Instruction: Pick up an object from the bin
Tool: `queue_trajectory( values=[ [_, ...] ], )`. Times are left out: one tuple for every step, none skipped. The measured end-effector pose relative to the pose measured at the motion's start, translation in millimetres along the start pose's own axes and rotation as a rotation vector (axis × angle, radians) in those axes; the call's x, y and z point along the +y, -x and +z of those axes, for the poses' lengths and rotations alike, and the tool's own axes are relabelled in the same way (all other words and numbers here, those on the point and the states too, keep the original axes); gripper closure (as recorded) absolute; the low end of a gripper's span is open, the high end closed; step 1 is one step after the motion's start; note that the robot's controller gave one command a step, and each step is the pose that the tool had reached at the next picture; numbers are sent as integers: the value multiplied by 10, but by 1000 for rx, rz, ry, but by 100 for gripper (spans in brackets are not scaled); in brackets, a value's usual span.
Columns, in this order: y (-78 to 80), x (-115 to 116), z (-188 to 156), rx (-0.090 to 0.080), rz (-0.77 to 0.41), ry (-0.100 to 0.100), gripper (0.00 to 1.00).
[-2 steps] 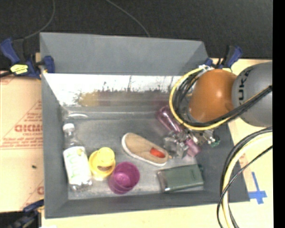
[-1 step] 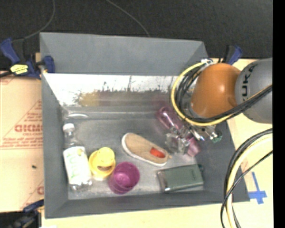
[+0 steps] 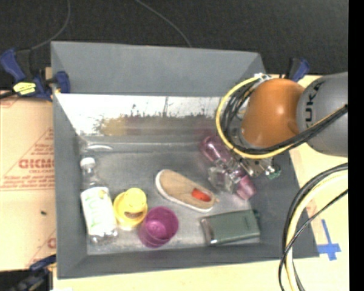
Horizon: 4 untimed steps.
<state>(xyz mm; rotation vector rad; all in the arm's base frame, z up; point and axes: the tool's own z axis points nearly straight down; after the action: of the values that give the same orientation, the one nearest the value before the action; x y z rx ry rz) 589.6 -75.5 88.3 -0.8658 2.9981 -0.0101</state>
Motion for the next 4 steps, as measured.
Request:
queue_trajectory(
  values=[
    [1, 1, 0, 0, 1, 0, 100],
    [62, -57, -15, -6, -32, -5, 100],
    [297, -221, 173, -12, -49, -7, 0],
    [288, -208, 173, -9, -47, -4, 100]
  ],
)
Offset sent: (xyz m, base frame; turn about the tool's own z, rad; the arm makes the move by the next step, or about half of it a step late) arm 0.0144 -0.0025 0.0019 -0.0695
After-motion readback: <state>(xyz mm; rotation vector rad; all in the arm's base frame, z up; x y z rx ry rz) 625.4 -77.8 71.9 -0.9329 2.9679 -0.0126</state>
